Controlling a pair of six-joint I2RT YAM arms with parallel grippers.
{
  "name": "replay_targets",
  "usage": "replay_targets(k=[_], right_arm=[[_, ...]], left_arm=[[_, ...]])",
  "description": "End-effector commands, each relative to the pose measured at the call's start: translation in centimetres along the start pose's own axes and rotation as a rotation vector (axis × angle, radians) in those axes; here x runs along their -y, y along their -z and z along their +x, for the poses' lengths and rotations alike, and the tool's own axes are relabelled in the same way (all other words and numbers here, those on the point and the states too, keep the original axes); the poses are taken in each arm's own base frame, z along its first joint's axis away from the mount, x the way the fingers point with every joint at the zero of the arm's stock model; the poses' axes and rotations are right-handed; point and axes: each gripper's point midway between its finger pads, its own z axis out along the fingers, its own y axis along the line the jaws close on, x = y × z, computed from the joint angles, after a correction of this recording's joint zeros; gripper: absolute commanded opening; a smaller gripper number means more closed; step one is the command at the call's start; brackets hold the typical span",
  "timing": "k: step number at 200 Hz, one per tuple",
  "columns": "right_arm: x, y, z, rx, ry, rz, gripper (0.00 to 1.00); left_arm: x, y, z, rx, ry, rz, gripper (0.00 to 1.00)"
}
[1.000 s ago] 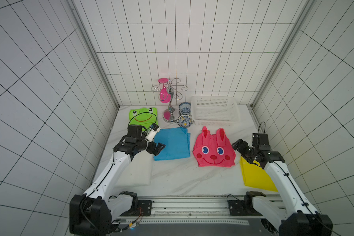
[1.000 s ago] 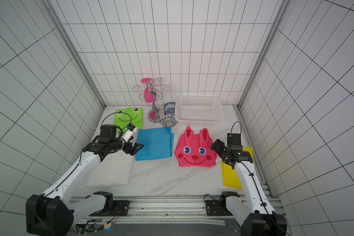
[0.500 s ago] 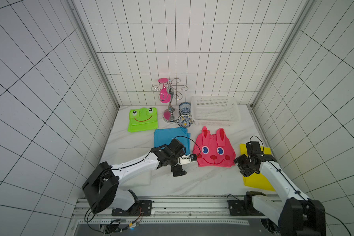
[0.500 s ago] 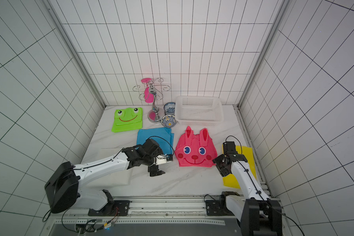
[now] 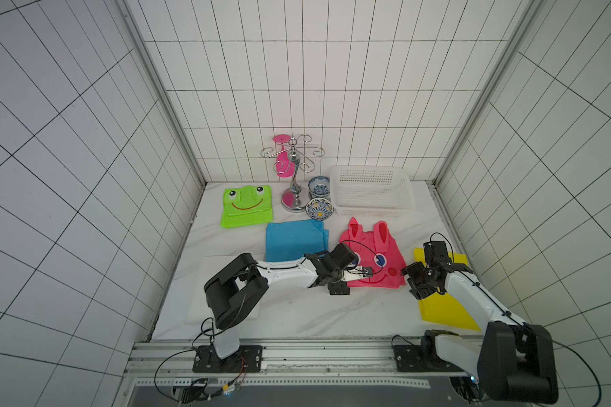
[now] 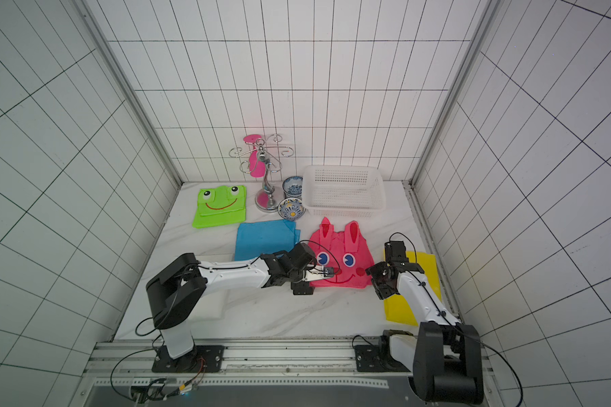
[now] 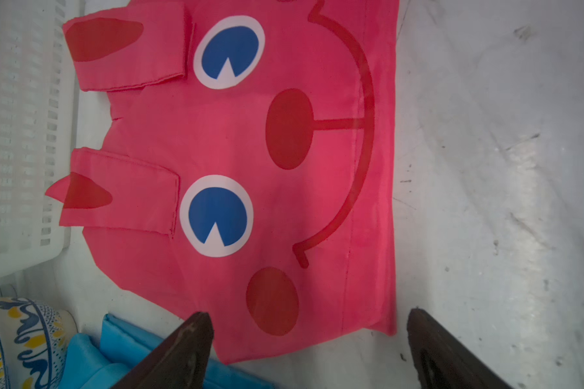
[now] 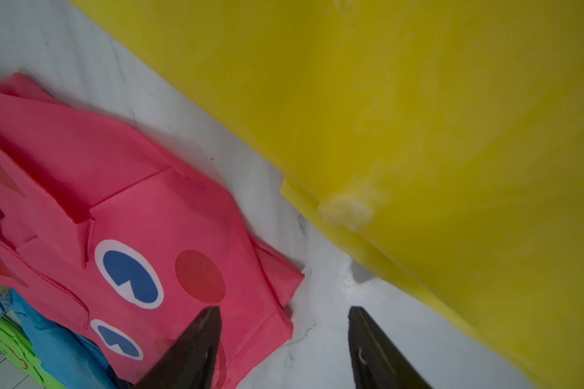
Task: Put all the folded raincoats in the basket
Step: Pick up the raincoat from the center of the board.
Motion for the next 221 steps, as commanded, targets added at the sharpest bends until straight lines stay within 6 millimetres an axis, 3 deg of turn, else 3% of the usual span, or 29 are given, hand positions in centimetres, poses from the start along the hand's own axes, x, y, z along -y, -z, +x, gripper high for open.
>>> replay_targets(k=[1,27,48,78,106,122,162,201,221], right_arm=[[1.1,-0.5,-0.1,0.001,-0.021,0.028,0.63],[1.2,-0.9,0.6,-0.052,-0.039,0.015,0.62],[0.1,-1.0,1.9,-0.129,-0.061,-0.05,0.62],[0.3,-0.2,1.2,-0.079,-0.052,-0.049,0.62],[1.0,0.4,1.2,-0.059,-0.046,-0.032,0.63],[1.1,0.8,1.8,-0.087,-0.052,-0.03,0.65],[-0.8,2.9,3.8,-0.18,0.008,-0.115,0.76],[-1.2,4.1,4.2,-0.167,-0.021,-0.157,0.78],[-1.9,3.9,4.6,-0.199,-0.058,-0.206,0.92]], left_arm=[[-0.6,-1.0,-0.7,-0.005,-0.001,-0.051,0.88],[0.6,-1.9,-0.4,-0.027,-0.014,-0.035,0.86],[1.1,-2.6,0.3,-0.062,-0.035,-0.046,0.73],[0.4,-3.1,1.0,-0.101,-0.042,-0.084,0.32],[-0.8,-1.4,0.4,-0.092,-0.064,-0.125,0.0],[-1.1,0.1,-0.4,-0.071,-0.049,-0.102,0.0],[-1.0,3.0,-1.8,-0.056,0.027,0.028,0.0],[-3.2,5.8,-3.0,0.034,0.216,0.185,0.0],[-4.4,7.0,-3.2,0.078,0.287,0.251,0.0]])
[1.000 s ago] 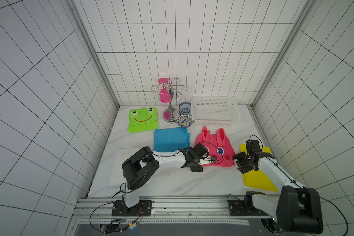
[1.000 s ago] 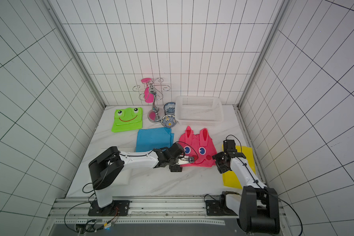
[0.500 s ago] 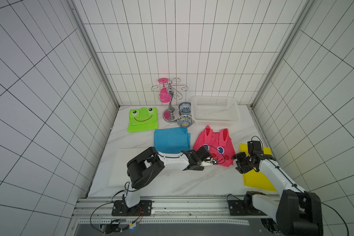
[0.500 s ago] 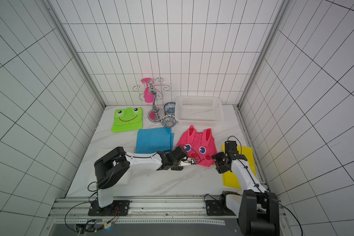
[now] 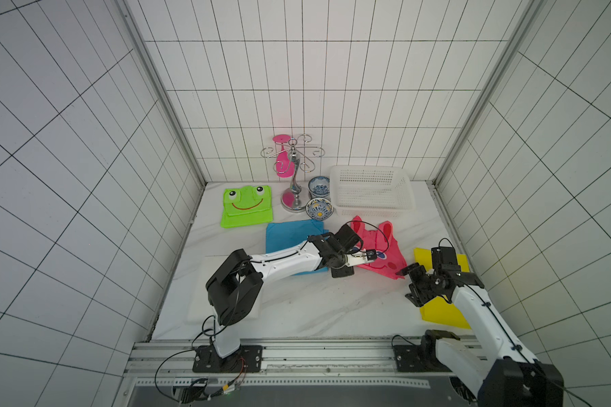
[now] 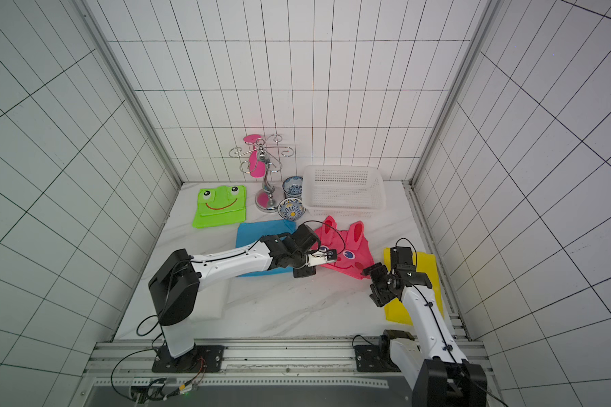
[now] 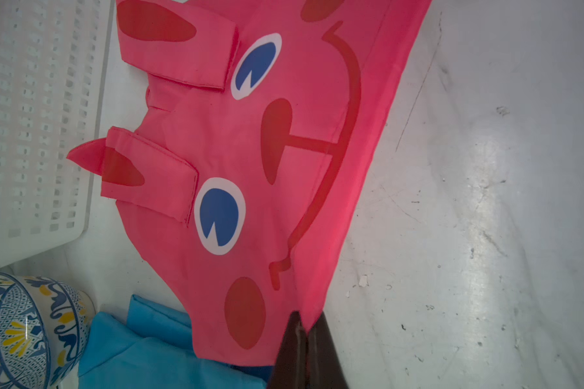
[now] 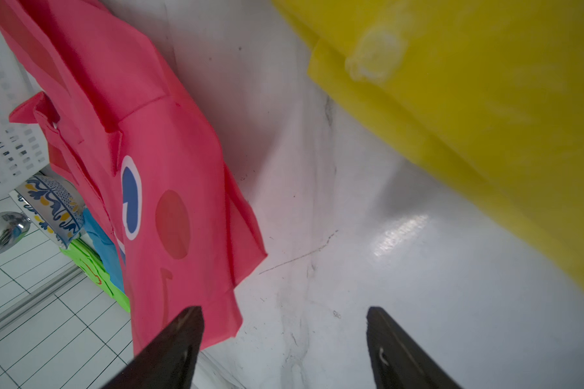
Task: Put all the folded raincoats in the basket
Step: Pick up the raincoat from the center of the board.
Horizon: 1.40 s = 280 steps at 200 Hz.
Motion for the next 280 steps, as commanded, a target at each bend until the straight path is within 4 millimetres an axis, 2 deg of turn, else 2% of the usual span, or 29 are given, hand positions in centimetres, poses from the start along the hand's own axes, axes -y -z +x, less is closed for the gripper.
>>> replay_targets(k=[1,9,33,55,77,92,97,115,122,132,137,143,154,161,167,169,207,242,280], right_arm=[[-1.2,0.2,0.8,-0.045,-0.043,-0.054,0.93],[-1.7,-0.1,0.9,-0.063,-0.067,-0.085,0.96],[-4.0,-0.9,1.2,-0.129,-0.134,-0.212,0.97],[-6.2,-1.2,0.7,-0.154,-0.178,-0.318,0.96],[-7.3,-1.8,0.3,-0.171,-0.225,-0.362,0.92],[-8.0,-2.0,0.0,-0.167,-0.221,-0.377,0.77],[-8.1,-2.2,-0.1,-0.166,-0.221,-0.375,0.68],[-8.2,-2.4,-0.3,-0.158,-0.229,-0.364,0.24],[-8.3,-2.4,-0.4,-0.154,-0.231,-0.364,0.12],[-8.4,-2.3,-0.4,-0.153,-0.236,-0.365,0.0],[-8.5,-2.2,-0.4,-0.152,-0.236,-0.368,0.0],[-8.5,-2.1,-0.4,-0.149,-0.239,-0.371,0.0],[-8.6,-2.0,-0.3,-0.142,-0.248,-0.369,0.0],[-8.6,-1.8,-0.2,-0.135,-0.255,-0.368,0.0],[-8.7,-1.7,-0.1,-0.126,-0.26,-0.368,0.0],[-8.6,-1.7,-0.1,-0.124,-0.265,-0.365,0.0],[-8.5,-0.9,0.2,-0.057,-0.327,-0.342,0.0],[-9.0,0.7,0.4,0.029,-0.351,-0.322,0.0],[-9.9,1.9,1.0,0.069,-0.374,-0.315,0.0]], left_arm=[[0.4,2.7,-0.8,0.066,0.114,0.155,0.0],[0.2,3.1,-0.8,0.077,0.126,0.171,0.0],[0.5,3.5,-0.6,0.081,0.101,0.19,0.0],[0.9,3.8,-0.7,0.096,0.102,0.208,0.0],[1.3,4.0,-0.8,0.104,0.102,0.226,0.0],[1.7,4.3,-0.9,0.114,0.094,0.246,0.0],[1.8,4.4,-0.9,0.116,0.089,0.253,0.0],[2.2,4.9,-0.6,0.125,0.07,0.266,0.0],[2.2,5.0,-0.5,0.126,0.064,0.267,0.0],[2.3,5.2,-0.4,0.128,0.065,0.268,0.0],[2.3,5.4,-0.3,0.13,0.067,0.271,0.07],[2.4,5.5,-0.2,0.132,0.073,0.279,0.19],[2.6,5.7,-0.2,0.142,0.079,0.294,0.62],[2.7,5.8,-0.2,0.15,0.078,0.299,0.75],[2.9,5.8,-0.3,0.158,0.078,0.305,0.93],[2.9,5.7,-0.3,0.161,0.077,0.306,0.96],[3.5,4.3,-1.2,0.157,0.063,0.259,0.97],[3.4,4.3,-4.6,0.243,0.094,0.188,0.97],[3.4,4.6,-7.7,0.321,0.017,0.023,0.97]])
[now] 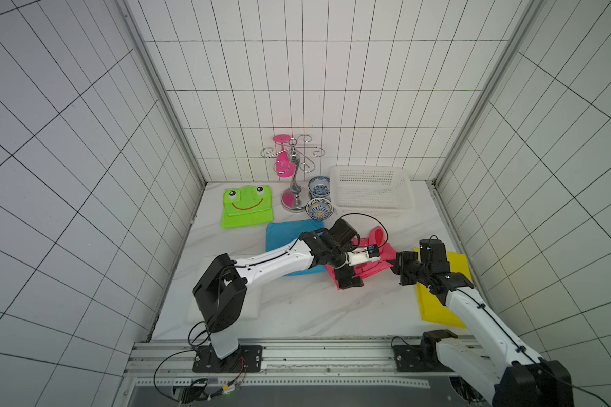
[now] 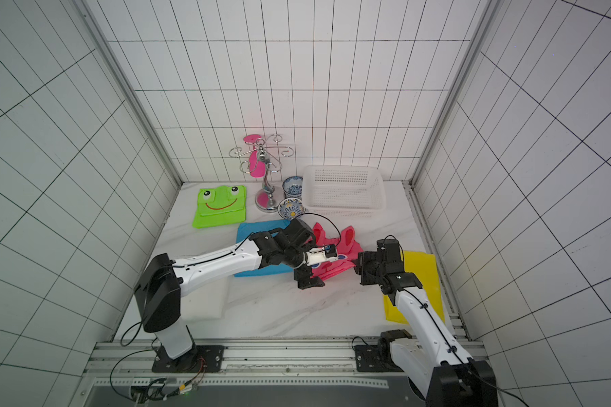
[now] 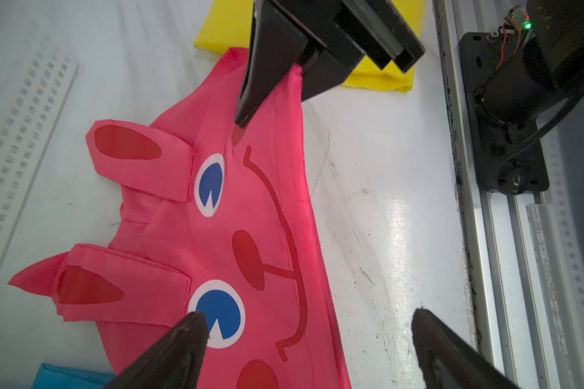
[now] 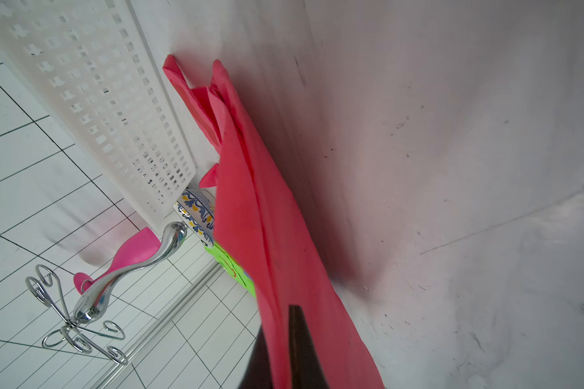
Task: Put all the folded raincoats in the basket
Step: Pick up the raincoat from the center of the board.
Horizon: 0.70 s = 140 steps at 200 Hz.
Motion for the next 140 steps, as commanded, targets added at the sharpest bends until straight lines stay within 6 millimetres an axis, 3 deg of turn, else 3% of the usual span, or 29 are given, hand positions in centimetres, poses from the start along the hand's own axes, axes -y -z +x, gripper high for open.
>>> replay_targets(k=[1,43,74,92,120,132,140], right_arm=[[-1.8,1.4,0.0,0.074,-0.039,-0.026,0.0],[-3.2,2.0,1.5,0.072,-0.042,-0.065,0.0],[-3.3,2.0,2.1,0.066,-0.05,-0.069,0.0],[-3.2,2.0,2.3,0.058,-0.056,-0.068,0.0],[-3.0,2.6,2.3,0.063,-0.049,-0.079,0.01],[-3.0,3.0,2.2,0.069,-0.038,-0.088,0.06],[-3.0,3.3,2.2,0.075,-0.02,-0.094,0.12]], left_arm=[[-1.1,0.5,-3.1,0.099,-0.048,-0.156,0.97],[-3.8,-2.1,-2.8,0.106,-0.041,-0.332,0.97],[-6.2,-2.5,-3.1,0.115,-0.019,-0.475,0.96],[-6.6,-2.5,-3.2,0.107,-0.022,-0.5,0.68],[-5.8,-2.0,-2.9,0.1,-0.071,-0.473,0.16],[-5.5,-1.4,-3.0,0.103,-0.098,-0.469,0.0],[-5.4,-0.8,-3.1,0.104,-0.113,-0.473,0.0]])
